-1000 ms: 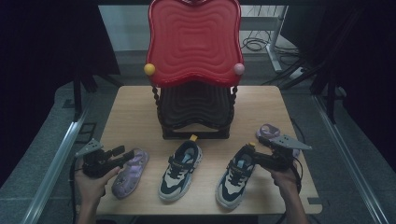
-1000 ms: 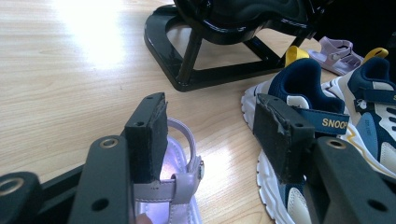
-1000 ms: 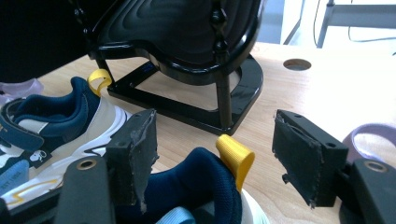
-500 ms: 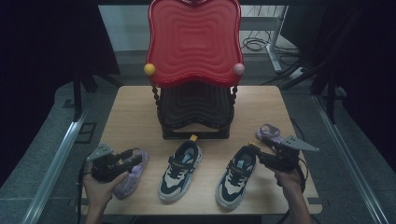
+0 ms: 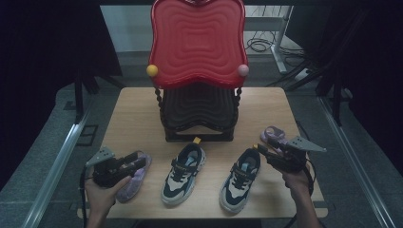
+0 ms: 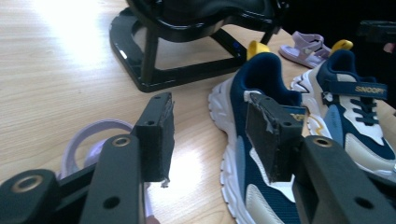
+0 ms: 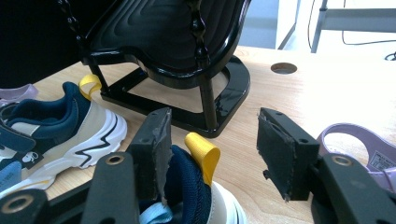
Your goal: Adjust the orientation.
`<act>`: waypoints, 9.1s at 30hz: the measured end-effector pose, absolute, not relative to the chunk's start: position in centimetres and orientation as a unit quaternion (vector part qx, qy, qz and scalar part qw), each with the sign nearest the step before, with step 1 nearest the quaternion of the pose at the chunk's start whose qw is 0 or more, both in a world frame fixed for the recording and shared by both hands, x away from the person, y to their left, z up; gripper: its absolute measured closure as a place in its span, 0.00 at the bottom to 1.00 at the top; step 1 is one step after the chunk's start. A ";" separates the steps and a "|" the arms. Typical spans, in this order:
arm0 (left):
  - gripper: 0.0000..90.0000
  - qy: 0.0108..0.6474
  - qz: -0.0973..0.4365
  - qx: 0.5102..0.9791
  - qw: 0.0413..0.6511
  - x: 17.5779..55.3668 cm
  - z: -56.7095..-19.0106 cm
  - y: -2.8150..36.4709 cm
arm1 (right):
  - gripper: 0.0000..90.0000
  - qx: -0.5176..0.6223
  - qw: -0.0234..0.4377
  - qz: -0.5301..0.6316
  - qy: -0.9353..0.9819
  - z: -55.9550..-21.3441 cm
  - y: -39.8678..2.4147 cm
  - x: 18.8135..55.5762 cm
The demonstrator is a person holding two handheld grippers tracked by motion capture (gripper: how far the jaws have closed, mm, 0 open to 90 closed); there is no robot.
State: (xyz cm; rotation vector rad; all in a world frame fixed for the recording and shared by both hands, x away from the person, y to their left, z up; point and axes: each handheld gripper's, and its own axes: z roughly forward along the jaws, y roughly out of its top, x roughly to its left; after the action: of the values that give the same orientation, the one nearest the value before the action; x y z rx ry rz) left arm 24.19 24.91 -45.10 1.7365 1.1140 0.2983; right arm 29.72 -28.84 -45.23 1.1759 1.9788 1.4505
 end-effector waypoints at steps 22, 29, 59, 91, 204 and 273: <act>1.00 0.443 0.128 0.754 0.468 24.0 -44.1 23.1 | 0.51 0.428 0.210 0.519 0.709 -45.2 -28.9 28.6; 1.00 0.450 0.113 0.769 0.440 23.7 -45.9 23.1 | 0.51 0.436 0.191 0.517 0.712 -46.0 -28.9 28.9; 1.00 0.473 0.076 0.804 0.354 22.1 -49.9 24.4 | 0.51 0.446 0.198 0.487 0.724 -46.9 -28.3 28.8; 1.00 0.488 0.075 0.814 0.306 21.1 -51.5 25.7 | 0.50 0.447 0.208 0.466 0.735 -47.1 -28.0 28.7; 1.00 0.537 0.099 0.795 0.264 27.7 -50.5 31.0 | 0.48 0.457 0.227 0.454 0.730 -47.0 -29.3 28.6; 0.65 0.513 0.146 0.743 0.404 28.1 -45.1 28.5 | 0.47 0.482 0.225 0.457 0.713 -47.2 -30.6 28.9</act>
State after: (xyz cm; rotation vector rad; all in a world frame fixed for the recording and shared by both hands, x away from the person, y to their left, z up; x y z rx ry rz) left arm 28.10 28.49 -45.10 1.8751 1.2962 0.3697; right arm 28.87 -30.60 -47.21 1.3289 1.9679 1.2593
